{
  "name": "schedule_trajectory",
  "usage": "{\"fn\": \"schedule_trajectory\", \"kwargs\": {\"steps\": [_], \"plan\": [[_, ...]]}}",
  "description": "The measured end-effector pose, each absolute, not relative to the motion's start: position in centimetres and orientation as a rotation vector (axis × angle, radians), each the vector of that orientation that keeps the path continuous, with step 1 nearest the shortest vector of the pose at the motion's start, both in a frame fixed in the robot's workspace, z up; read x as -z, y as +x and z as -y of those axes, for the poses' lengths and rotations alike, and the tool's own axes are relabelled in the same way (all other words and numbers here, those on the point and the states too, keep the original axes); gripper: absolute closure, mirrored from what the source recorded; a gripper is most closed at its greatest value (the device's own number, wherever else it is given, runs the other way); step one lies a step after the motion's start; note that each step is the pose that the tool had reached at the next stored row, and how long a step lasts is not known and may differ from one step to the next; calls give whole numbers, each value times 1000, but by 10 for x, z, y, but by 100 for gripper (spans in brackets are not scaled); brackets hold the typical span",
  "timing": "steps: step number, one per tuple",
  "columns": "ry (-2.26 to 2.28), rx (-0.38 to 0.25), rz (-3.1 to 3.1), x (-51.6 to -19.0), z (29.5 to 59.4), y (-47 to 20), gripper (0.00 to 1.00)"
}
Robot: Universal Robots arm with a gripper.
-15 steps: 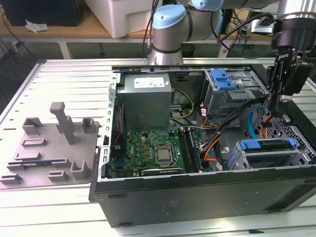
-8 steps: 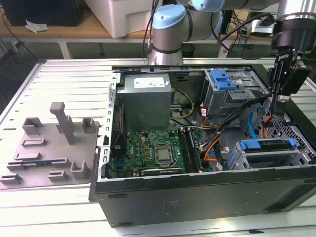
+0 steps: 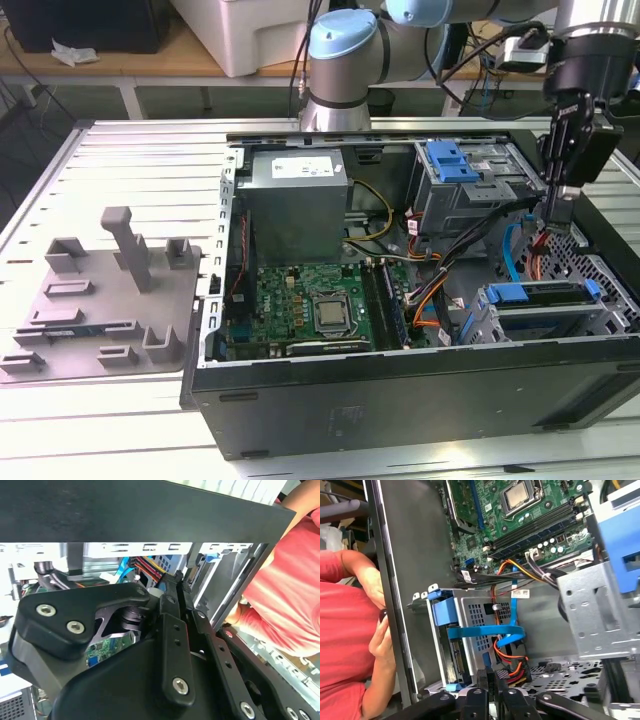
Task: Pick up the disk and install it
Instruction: 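Insert the first disk wire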
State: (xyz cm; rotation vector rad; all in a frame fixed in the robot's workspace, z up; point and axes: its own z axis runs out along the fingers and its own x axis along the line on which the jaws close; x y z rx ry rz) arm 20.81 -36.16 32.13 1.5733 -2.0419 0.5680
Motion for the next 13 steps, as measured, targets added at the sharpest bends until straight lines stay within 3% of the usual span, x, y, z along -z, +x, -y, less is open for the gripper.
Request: {"fn": "schedule_trajectory", "kwargs": {"steps": [8, 13], "plan": [[1563, -579, 2028, -316, 359, 208, 84], [1603, -515, 2068, -316, 370, 208, 84]]}}
